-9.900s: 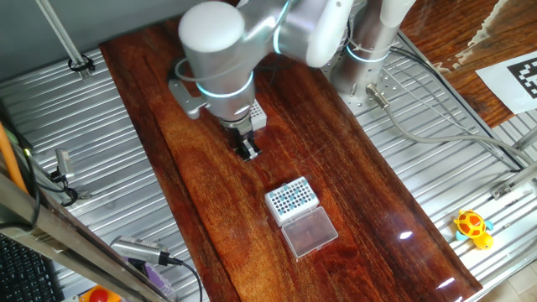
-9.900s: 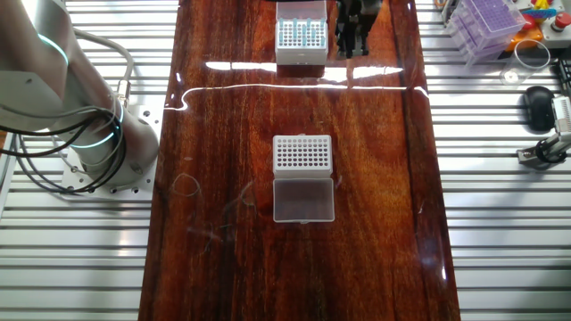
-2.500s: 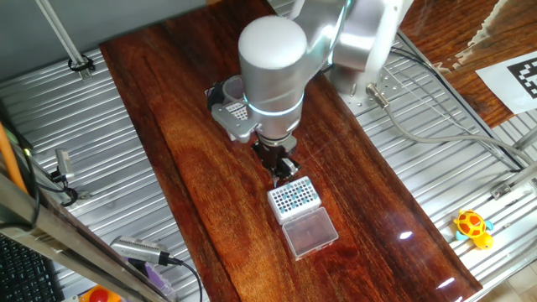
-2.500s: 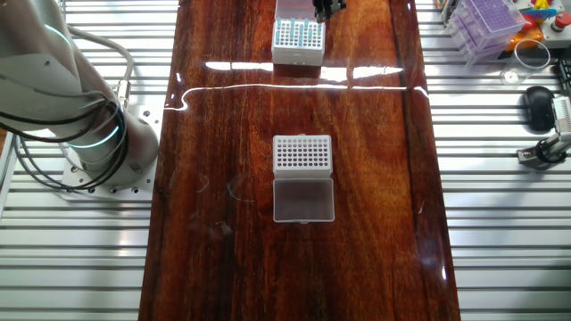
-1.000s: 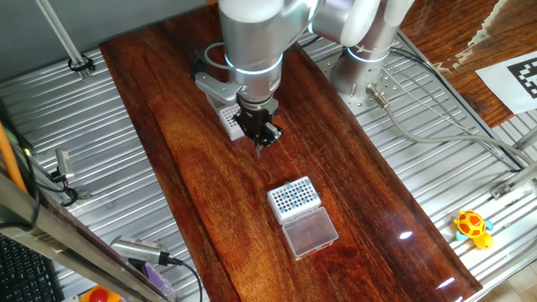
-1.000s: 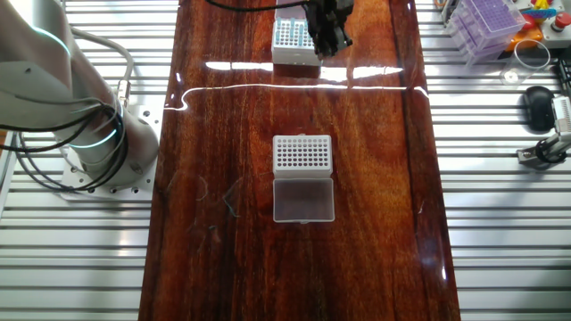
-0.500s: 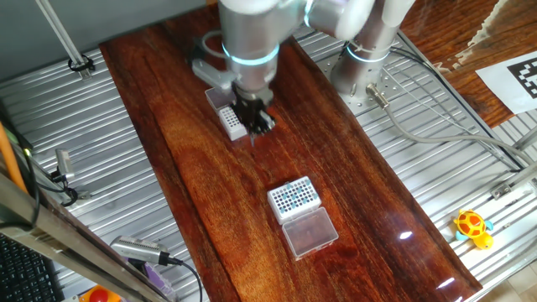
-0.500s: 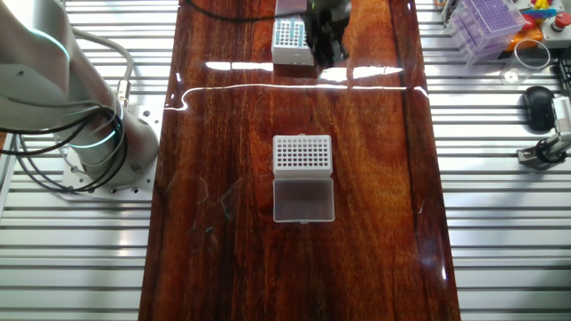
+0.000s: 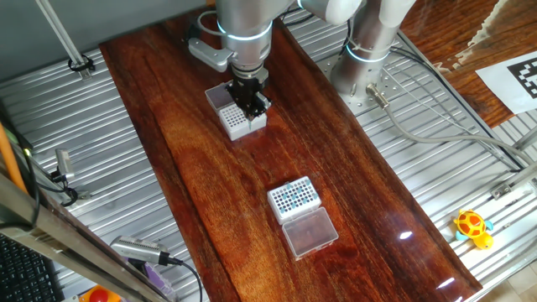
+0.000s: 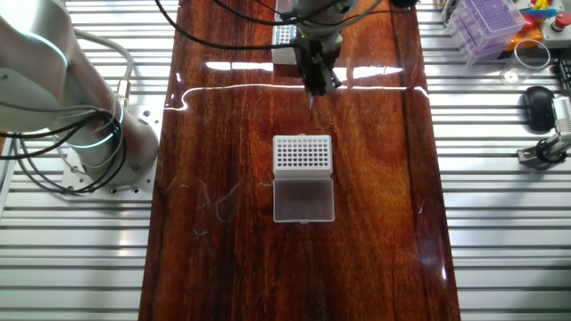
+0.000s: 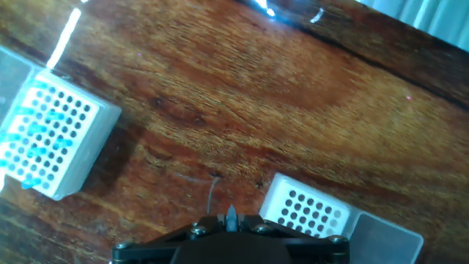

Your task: Transfer all medium pipette tips from one holder to another

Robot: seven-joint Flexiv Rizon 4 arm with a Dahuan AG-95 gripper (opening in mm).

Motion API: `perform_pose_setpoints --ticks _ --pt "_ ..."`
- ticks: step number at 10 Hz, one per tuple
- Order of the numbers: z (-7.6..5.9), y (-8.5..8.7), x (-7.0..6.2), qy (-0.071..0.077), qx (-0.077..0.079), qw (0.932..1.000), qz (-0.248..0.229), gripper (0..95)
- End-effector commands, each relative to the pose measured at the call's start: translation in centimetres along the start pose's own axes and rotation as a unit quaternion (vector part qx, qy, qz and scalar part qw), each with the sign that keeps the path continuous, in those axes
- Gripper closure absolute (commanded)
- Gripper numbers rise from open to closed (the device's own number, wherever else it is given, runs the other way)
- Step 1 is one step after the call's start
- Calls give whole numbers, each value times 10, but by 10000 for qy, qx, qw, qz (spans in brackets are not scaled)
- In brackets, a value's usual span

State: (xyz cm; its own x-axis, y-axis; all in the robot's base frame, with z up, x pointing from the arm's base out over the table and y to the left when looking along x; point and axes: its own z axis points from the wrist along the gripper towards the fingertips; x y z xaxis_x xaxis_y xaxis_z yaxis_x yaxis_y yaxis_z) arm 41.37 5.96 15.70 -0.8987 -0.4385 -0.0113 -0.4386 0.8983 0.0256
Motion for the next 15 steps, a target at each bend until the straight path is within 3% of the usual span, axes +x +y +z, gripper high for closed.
perform_pose_setpoints --ticks 1,3,6,8,10,15 --pt "-2 0 0 -70 143 9984 536 950" --pt "-5 -10 8 -29 165 9986 504 950" --pt "-3 -47 40 -33 158 9994 293 950" --pt "-1 -55 49 -47 150 9994 313 950" --pt "-1 -55 49 -51 134 9991 393 950" --pt "1 -61 52 0 287 9982 519 950"
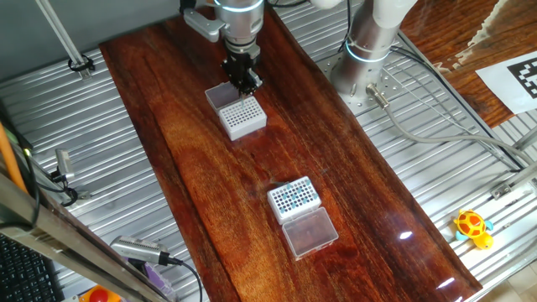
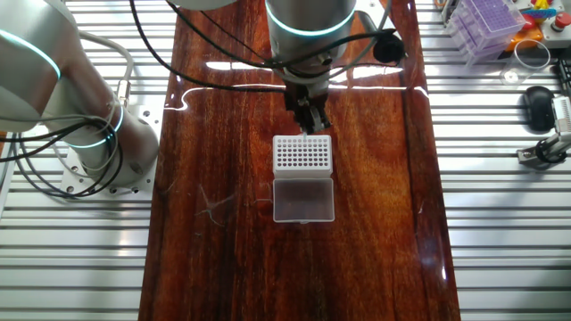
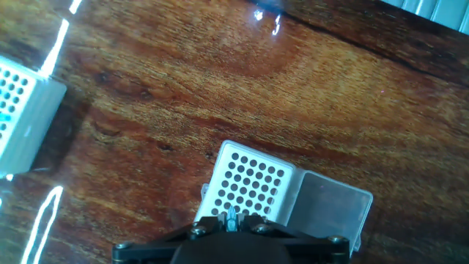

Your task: Transfer all medium pipette tips from one holder to another

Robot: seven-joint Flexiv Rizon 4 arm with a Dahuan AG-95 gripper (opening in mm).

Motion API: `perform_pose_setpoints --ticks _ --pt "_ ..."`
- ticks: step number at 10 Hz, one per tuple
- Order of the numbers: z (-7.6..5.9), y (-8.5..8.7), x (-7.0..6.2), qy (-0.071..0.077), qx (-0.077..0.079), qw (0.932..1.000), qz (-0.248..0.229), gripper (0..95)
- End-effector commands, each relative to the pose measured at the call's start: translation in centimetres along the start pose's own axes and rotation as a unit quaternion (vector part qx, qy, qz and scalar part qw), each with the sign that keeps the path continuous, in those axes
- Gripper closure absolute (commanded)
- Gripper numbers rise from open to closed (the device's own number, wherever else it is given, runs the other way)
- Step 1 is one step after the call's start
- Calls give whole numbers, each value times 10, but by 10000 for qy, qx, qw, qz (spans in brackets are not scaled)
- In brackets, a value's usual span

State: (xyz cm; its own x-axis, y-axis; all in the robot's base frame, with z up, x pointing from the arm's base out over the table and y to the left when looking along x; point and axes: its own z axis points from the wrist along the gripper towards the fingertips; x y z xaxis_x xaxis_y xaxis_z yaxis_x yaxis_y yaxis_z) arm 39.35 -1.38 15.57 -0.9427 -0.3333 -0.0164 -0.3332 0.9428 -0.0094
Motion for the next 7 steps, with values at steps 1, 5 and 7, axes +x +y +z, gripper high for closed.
perform_pose_setpoints --ticks 1,5,7 --pt "4 -7 3 22 97 9999 -73 950" --pt "16 -17 7 3 116 9999 -107 950" --pt "21 -19 6 3 116 9998 -137 950"
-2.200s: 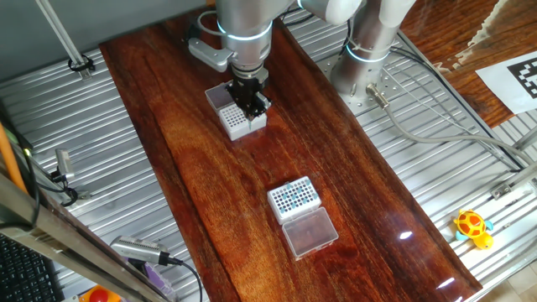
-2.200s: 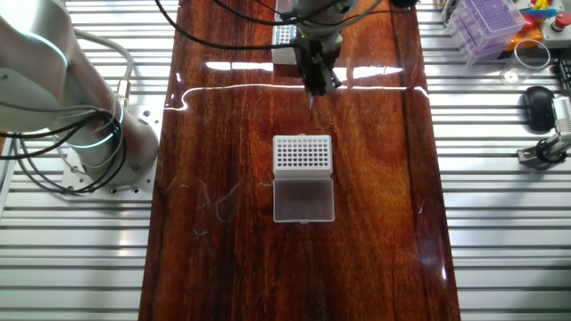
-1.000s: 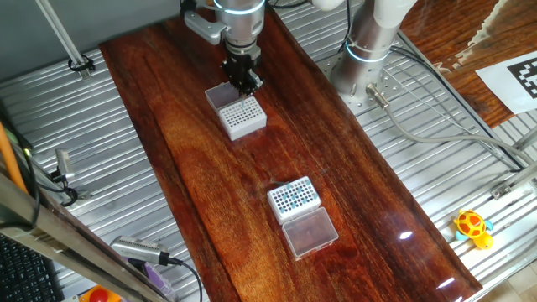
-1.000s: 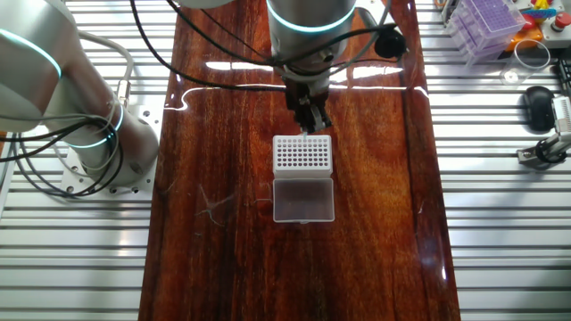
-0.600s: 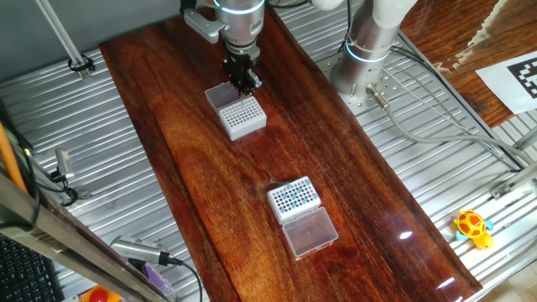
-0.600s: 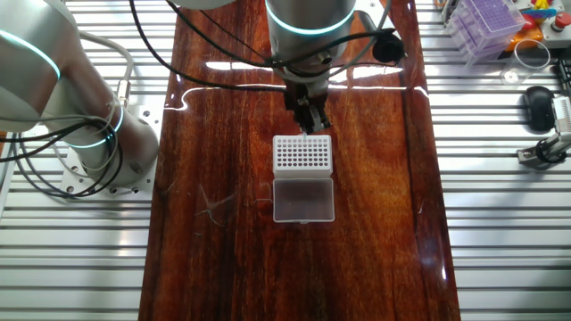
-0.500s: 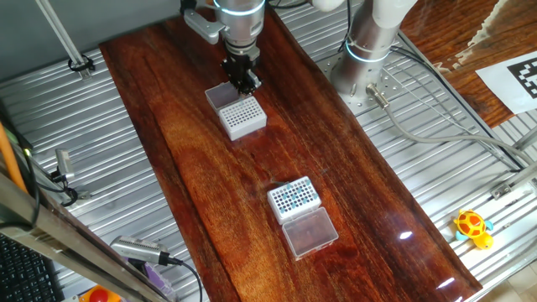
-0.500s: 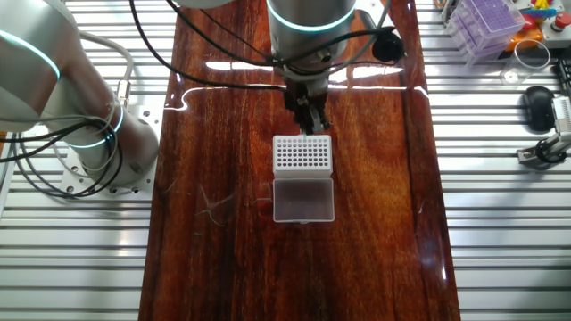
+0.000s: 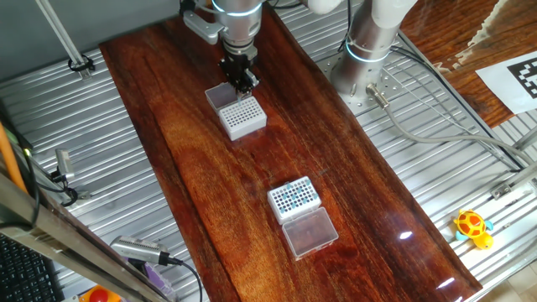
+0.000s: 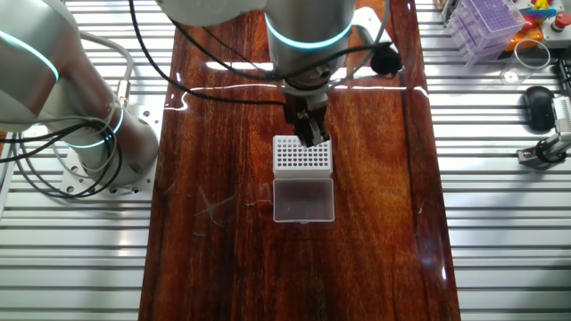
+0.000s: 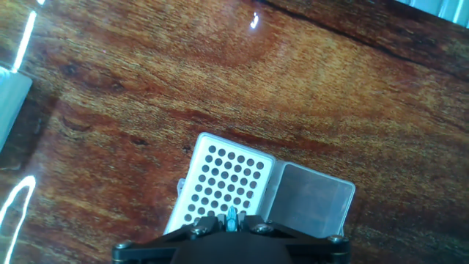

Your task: Transfer all medium pipette tips from one holder to another

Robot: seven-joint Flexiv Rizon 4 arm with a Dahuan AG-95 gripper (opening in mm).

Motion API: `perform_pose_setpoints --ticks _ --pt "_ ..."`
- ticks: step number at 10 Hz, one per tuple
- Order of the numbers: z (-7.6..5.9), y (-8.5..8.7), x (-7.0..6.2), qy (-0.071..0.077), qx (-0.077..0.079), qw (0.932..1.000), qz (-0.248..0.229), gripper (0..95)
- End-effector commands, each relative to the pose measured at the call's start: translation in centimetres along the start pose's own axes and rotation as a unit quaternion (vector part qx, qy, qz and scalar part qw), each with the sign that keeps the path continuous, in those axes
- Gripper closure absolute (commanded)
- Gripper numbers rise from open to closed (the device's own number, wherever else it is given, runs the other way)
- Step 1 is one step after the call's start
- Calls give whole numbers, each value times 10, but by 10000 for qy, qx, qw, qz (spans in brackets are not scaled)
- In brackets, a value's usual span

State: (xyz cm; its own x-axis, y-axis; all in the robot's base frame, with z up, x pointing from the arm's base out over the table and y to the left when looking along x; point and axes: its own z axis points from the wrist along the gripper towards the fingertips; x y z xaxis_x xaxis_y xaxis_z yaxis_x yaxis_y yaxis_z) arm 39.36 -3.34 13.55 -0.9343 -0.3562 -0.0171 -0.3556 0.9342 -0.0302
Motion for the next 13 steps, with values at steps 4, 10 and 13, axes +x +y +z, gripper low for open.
perform_pose_setpoints --ticks 4,10,13 --pt "7 0 2 25 31 10000 -29 950" --pt "12 -1 8 16 36 10000 -47 950" --pt "13 -3 8 7 33 10000 -66 950"
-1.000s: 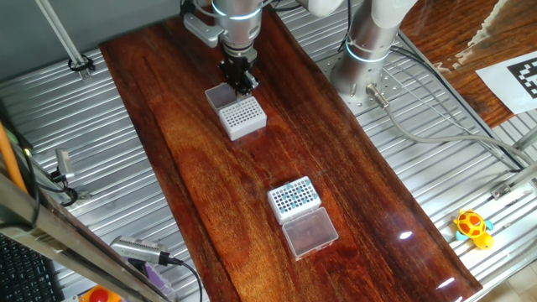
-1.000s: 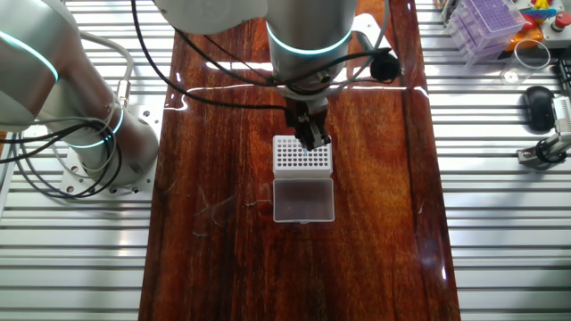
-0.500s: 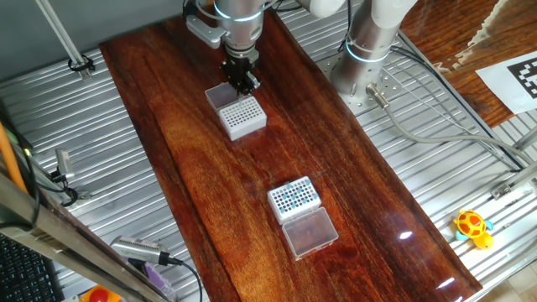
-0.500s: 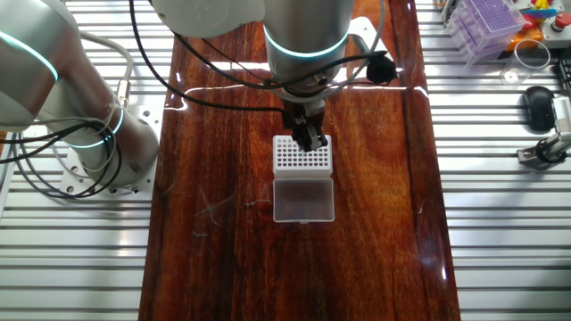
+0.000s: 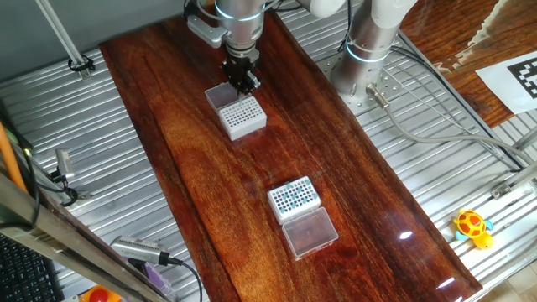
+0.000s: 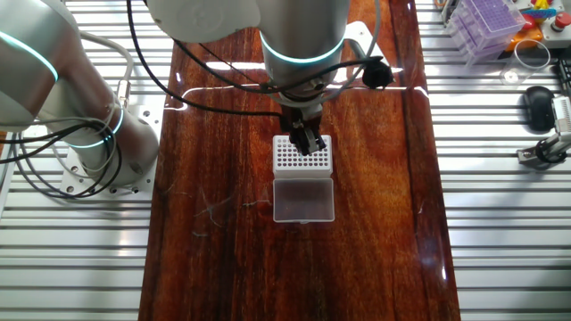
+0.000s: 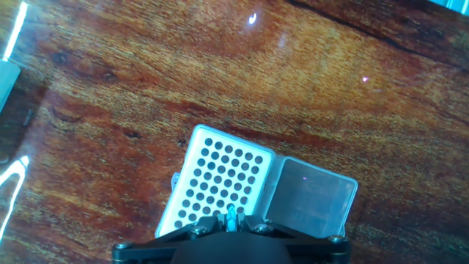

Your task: Transfer all medium pipette tips from one holder to another

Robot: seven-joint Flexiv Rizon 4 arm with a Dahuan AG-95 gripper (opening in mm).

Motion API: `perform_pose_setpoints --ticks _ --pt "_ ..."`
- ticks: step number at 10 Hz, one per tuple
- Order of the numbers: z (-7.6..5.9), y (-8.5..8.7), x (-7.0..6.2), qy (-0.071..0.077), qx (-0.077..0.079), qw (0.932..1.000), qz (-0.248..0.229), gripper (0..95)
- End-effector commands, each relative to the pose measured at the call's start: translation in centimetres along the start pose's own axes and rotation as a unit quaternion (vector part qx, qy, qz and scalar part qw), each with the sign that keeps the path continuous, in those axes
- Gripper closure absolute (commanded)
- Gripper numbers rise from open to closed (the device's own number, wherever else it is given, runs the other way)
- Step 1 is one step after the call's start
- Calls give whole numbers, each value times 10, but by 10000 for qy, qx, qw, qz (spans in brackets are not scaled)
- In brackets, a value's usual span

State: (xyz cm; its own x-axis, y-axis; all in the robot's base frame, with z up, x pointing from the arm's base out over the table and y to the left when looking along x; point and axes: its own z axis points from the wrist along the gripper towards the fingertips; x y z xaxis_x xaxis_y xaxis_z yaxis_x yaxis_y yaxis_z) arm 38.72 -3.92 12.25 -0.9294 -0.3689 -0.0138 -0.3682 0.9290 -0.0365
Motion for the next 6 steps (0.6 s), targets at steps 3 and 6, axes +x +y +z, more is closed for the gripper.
perform_pose_setpoints --ticks 3,6 --pt "5 0 0 -39 -13 10000 -4 950" --pt "9 0 -1 -59 -44 10000 -13 950"
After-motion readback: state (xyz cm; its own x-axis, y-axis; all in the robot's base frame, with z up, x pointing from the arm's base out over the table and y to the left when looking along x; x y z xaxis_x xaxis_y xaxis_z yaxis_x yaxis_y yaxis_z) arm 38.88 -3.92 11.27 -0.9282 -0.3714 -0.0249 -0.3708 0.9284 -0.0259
